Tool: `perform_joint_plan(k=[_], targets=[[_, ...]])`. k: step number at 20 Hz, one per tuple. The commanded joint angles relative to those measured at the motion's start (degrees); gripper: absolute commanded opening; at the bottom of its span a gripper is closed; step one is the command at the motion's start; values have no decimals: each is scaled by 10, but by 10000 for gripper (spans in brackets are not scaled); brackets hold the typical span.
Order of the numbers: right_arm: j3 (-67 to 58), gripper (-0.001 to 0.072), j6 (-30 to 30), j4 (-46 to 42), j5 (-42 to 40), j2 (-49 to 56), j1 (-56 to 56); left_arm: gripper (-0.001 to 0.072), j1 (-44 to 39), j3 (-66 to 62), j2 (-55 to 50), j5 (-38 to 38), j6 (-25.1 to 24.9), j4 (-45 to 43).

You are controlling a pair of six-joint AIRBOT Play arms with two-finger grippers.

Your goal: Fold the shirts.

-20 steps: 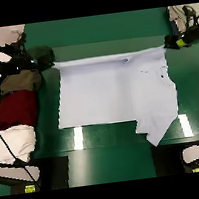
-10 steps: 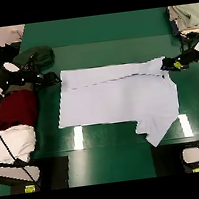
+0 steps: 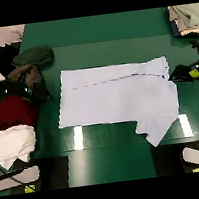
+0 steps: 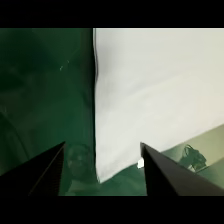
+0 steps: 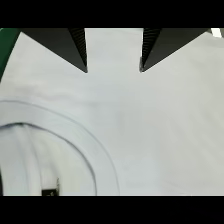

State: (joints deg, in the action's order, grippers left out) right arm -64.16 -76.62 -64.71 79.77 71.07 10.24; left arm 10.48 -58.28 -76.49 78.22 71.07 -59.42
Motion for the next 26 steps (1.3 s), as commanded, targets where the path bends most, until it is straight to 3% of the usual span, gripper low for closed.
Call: perform_joint_plan(k=[1,6,9,14,15,16,17,21,26], targets=[[72,380,39,70,20,-72,35,536,7,141,71,6,-2,-11],[103,375,39,83,14,-116,44,536,7,243,80,-68,-15,30],[103,375,39,93,13,-128,44,535,6,258,80,-95,-33,92],[103,375,38,92,19,-136,44,533,-44,258,80,-127,-20,99],[103,375,39,91,25,-137,44,398,-54,258,80,-129,-20,102],[103,375,39,85,32,-136,44,155,-59,257,80,-129,-20,109],[103,375,38,66,40,-137,44,24,-59,254,80,-130,-21,117],[115,375,18,-41,93,-137,57,22,-59,215,88,-124,-21,118],[262,378,17,-43,89,-137,178,22,-59,186,97,-118,-26,119]])
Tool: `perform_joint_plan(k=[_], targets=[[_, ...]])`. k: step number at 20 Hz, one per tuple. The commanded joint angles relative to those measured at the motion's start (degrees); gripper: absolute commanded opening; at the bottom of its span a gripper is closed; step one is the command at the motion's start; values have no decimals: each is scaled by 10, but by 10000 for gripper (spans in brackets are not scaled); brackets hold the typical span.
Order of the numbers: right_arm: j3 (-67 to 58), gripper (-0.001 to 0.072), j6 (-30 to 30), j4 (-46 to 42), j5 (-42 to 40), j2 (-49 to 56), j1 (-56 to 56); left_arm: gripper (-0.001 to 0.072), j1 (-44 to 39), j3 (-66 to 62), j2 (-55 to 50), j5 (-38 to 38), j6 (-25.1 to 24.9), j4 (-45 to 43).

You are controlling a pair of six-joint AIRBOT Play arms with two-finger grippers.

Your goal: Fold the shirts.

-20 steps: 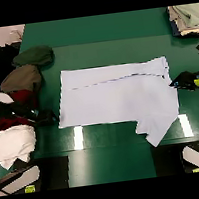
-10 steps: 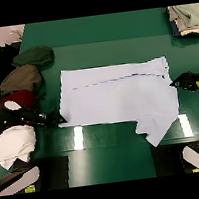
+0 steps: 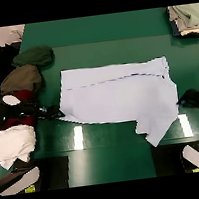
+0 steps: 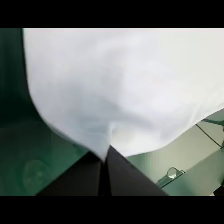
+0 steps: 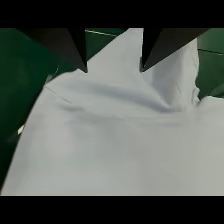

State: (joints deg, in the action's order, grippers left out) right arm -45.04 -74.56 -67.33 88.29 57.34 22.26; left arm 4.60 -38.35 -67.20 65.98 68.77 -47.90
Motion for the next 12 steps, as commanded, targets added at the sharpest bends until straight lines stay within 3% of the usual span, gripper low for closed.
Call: perform_joint_plan(k=[1,8,12], targets=[[101,377,-4,-17,-5,0,79,22,0,-13,4,4,-3,3],[208,374,-4,2,-97,0,53,23,0,-13,4,0,-3,4],[192,304,-14,13,-142,0,5,22,0,-13,4,0,-3,3]])
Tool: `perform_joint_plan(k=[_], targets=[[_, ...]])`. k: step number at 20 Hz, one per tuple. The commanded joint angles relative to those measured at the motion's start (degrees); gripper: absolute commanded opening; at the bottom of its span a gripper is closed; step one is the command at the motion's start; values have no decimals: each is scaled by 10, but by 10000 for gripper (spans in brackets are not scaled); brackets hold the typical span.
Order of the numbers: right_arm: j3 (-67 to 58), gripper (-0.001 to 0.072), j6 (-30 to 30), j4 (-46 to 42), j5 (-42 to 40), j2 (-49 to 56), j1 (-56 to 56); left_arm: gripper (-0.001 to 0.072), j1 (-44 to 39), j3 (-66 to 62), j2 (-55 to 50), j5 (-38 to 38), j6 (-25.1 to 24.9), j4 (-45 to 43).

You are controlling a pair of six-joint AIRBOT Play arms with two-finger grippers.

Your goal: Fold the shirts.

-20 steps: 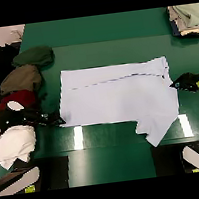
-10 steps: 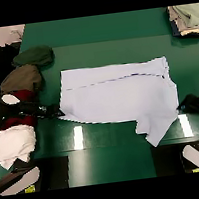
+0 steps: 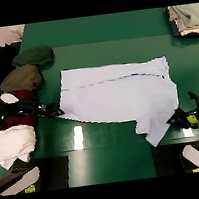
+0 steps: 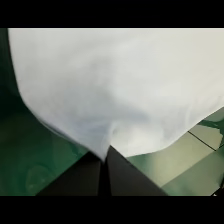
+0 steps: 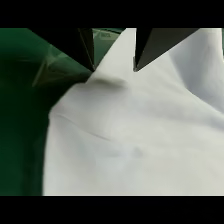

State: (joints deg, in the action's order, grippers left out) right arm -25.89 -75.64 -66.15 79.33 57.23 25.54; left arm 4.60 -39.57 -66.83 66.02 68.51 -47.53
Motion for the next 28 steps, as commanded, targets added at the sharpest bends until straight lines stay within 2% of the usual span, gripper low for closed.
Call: perform_joint_plan(k=[1,2,3,6,11,13,15,17,21,26,28], targets=[[-6,243,-3,2,-52,1,-37,22,0,-1,0,0,0,0],[-12,79,-2,0,-46,1,-45,22,0,-1,0,0,0,-1],[-22,16,4,0,-35,0,-54,22,0,-1,0,2,-2,-2],[-72,15,13,-17,26,-4,-80,20,0,-1,4,35,-2,-20],[-130,15,-13,-127,116,-118,-123,20,0,1,125,106,48,-160],[-140,15,-19,-135,143,-170,-122,21,0,14,184,149,58,-160],[-152,14,-35,-123,132,-209,-121,21,0,17,218,170,87,-127],[-173,14,-34,-83,100,-214,-123,21,0,11,221,141,92,-73],[-242,14,-21,-26,35,-123,-128,21,0,-22,191,35,91,-64],[-352,14,-19,-26,-49,31,-191,21,0,-98,51,-60,90,-64],[-399,14,-19,-25,-65,90,-206,22,0,-137,-11,-76,91,-61]])
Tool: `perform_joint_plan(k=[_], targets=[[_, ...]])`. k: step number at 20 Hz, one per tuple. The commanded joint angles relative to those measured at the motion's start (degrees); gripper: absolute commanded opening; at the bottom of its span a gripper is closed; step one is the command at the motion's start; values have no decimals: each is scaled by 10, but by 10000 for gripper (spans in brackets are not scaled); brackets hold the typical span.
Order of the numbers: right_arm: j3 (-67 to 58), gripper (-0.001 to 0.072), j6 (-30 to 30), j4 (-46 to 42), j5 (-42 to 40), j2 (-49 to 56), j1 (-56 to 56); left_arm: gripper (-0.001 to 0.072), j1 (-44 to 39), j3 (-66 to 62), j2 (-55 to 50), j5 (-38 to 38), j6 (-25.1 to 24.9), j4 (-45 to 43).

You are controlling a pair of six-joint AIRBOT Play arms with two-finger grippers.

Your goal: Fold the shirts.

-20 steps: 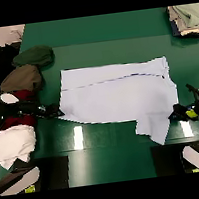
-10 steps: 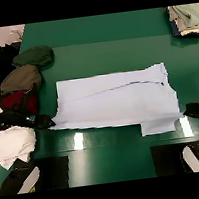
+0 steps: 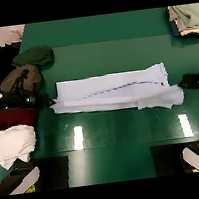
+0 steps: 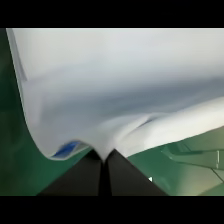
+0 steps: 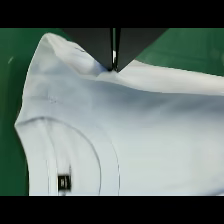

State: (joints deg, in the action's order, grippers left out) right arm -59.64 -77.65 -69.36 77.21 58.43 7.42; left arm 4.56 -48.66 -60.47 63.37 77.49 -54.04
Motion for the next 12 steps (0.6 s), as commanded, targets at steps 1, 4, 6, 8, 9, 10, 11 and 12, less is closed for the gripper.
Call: perform_joint_plan(k=[1,4,6,8,9,10,11,12], targets=[[-84,14,1,7,-48,106,-32,22,0,-65,-105,-49,1,9],[-146,15,1,7,-54,185,-52,23,0,-107,-181,-59,-2,19],[-184,15,1,9,-62,233,-60,23,0,-129,-214,-80,-15,28],[-220,16,-9,10,-70,276,-63,38,0,-142,-230,-115,-14,45],[-234,16,-17,27,-72,294,-62,310,0,-146,-230,-127,-14,56],[-247,21,-18,56,-83,311,-62,637,0,-151,-230,-138,-14,66],[-260,115,-18,84,-94,324,-58,660,0,-162,-230,-138,-14,70],[-275,405,-18,113,-103,336,-50,658,0,-177,-229,-132,-14,70]])
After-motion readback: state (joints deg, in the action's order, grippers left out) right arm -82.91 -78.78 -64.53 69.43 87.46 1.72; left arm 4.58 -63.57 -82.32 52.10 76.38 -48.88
